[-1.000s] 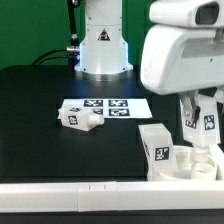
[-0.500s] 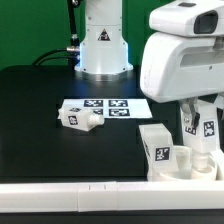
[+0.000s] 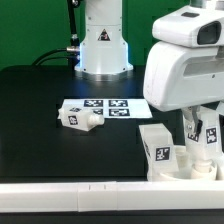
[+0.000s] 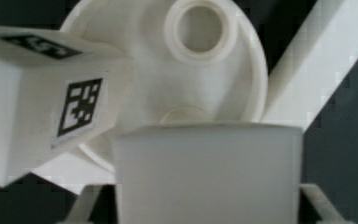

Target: Assemble stool

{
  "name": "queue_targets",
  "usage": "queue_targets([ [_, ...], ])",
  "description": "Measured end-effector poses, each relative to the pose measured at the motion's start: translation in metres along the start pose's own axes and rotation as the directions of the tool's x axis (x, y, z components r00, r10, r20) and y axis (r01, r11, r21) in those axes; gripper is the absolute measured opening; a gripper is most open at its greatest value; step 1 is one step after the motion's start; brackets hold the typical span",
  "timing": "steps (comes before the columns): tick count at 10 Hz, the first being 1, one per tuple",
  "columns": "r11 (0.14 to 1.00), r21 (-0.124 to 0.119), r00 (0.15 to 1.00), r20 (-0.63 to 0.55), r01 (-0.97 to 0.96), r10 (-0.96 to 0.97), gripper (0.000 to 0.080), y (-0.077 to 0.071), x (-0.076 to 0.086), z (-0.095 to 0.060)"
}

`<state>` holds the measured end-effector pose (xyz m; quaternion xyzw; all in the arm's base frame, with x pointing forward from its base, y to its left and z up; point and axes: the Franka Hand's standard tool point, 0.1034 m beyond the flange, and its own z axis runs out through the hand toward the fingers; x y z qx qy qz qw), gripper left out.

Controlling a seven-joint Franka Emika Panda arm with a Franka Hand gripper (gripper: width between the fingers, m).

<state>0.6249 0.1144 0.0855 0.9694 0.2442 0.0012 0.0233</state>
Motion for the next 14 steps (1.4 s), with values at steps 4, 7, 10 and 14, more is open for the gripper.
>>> queue_targets([
  [4, 1.000, -0.002, 1.000, -0.016, 0.002, -0.002, 0.0334, -0.0013, 0.0024, 0.0095],
  [7, 1.000, -0.001, 0.999, -0.016, -0.030, 0.030, 0.0334, -0.0015, 0.0024, 0.0095],
  [10, 0.883, 0.037, 0.883, -0.006, -0.468, 0.469, 0.0334, -0.0039, 0.0046, 0.0103],
  [14, 0.663, 0.072, 0.666, 0.031, -0.746, 0.746, 0.0334, -0.0050, 0.0044, 0.0114],
])
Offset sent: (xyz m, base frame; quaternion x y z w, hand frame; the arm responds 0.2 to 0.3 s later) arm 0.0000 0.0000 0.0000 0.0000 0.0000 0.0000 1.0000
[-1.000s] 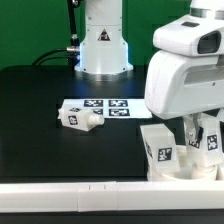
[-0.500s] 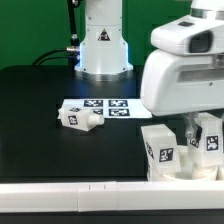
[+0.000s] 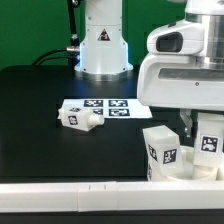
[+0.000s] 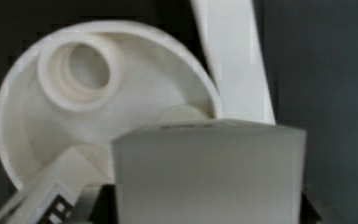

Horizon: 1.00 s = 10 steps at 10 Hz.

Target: Assemble stool

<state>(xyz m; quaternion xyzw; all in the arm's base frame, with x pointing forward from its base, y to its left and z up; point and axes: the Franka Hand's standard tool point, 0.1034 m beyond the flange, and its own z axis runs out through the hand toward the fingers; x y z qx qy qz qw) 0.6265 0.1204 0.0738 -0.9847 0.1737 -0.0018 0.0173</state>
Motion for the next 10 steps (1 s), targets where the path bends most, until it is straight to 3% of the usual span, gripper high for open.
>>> queue_targets([
  [1, 0.999, 0.003, 0.999, 0.001, -0.037, 0.037, 0.0334, 0.0000, 0.0001, 0.0000],
  [2, 0.962, 0.043, 0.963, 0.022, -0.270, 0.269, 0.0334, 0.0017, 0.0025, 0.0002],
  [3, 0.876, 0.060, 0.878, 0.039, -0.479, 0.478, 0.0334, 0.0003, 0.0031, 0.0013],
  [4, 0.784, 0.066, 0.786, 0.039, -0.618, 0.617, 0.0334, 0.0004, 0.0033, 0.0015],
  [5, 0.787, 0.064, 0.789, 0.038, -0.614, 0.613, 0.0334, 0.0000, 0.0030, 0.0014],
  [8, 0.646, 0.061, 0.649, 0.067, -0.761, 0.758, 0.0334, -0.0019, 0.0020, 0.0018],
  [10, 0.299, 0.067, 0.305, 0.107, -0.952, 0.946, 0.0334, -0.0048, 0.0035, 0.0028],
])
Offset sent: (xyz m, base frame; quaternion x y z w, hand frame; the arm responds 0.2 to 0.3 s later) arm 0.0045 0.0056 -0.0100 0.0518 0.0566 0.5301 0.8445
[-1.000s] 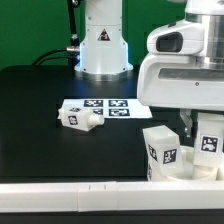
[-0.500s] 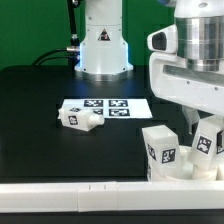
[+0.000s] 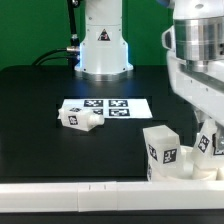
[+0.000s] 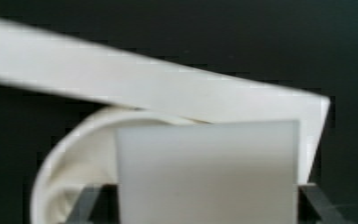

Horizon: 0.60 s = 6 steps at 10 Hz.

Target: Assemble stool

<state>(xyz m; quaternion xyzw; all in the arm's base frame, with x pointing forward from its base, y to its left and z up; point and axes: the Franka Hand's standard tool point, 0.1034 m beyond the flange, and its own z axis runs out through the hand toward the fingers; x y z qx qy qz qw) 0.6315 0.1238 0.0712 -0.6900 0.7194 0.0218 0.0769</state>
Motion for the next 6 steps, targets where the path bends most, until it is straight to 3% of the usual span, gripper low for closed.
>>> queue_targets([
  [1, 0.990, 0.032, 0.991, 0.006, -0.135, 0.135, 0.0334, -0.0007, 0.0001, 0.0004],
  [3, 0.989, 0.030, 0.989, 0.011, -0.145, 0.145, 0.0334, 0.0002, -0.0015, 0.0011],
  [4, 0.993, 0.029, 0.994, 0.010, -0.112, 0.112, 0.0551, 0.0006, -0.0020, 0.0016],
  [5, 0.998, 0.028, 0.998, 0.009, -0.056, 0.055, 0.0551, 0.0003, -0.0019, 0.0009],
  [6, 0.999, 0.011, 0.999, 0.011, 0.043, -0.043, 0.0630, -0.0003, -0.0017, -0.0033],
])
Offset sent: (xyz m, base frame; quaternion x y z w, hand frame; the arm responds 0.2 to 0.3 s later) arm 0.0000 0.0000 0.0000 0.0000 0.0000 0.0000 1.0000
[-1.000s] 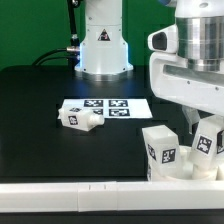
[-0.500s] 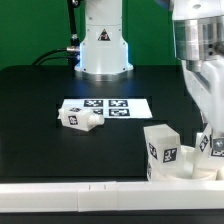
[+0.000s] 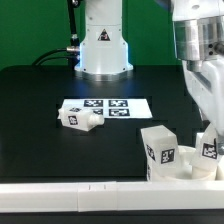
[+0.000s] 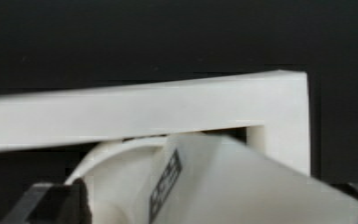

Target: Assemble stool

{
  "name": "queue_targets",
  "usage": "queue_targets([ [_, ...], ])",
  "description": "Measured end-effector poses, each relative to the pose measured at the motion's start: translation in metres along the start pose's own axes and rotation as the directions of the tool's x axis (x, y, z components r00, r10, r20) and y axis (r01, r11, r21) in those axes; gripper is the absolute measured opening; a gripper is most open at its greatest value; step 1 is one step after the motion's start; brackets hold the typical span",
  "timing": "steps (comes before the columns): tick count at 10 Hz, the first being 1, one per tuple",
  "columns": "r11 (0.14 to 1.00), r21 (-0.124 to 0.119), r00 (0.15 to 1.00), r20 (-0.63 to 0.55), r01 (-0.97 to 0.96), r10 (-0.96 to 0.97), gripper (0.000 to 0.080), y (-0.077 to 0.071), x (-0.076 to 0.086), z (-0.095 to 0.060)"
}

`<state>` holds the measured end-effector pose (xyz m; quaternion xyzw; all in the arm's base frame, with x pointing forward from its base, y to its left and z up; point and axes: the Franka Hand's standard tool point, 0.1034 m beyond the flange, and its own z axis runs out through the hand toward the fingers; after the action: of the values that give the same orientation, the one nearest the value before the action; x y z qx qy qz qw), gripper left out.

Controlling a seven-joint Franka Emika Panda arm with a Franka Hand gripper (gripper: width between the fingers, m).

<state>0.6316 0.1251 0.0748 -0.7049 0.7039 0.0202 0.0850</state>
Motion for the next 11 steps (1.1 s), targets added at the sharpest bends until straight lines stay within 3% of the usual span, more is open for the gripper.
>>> queue_targets([
  [1, 0.986, 0.008, 0.986, 0.000, 0.167, -0.167, 0.0630, -0.004, -0.001, -0.008],
  [2, 0.926, 0.002, 0.926, 0.009, 0.377, -0.377, 0.0646, -0.006, -0.005, -0.018],
  [3, 0.852, 0.016, 0.852, 0.007, 0.523, -0.523, 0.0649, -0.009, -0.009, -0.026],
  [4, 0.851, 0.014, 0.851, 0.007, 0.526, -0.526, 0.0649, -0.008, -0.008, -0.023],
  [6, 0.739, 0.012, 0.739, 0.004, 0.673, -0.673, 0.0649, -0.008, -0.007, -0.022],
  [7, 0.603, 0.001, 0.603, -0.006, 0.798, -0.798, 0.0649, -0.008, -0.007, -0.022],
  [9, 0.152, -0.023, 0.152, 0.005, 0.988, -0.988, 0.0649, -0.007, -0.016, -0.023],
  [11, 0.041, -0.026, 0.041, 0.004, 0.999, -0.999, 0.0649, -0.007, -0.016, -0.023],
])
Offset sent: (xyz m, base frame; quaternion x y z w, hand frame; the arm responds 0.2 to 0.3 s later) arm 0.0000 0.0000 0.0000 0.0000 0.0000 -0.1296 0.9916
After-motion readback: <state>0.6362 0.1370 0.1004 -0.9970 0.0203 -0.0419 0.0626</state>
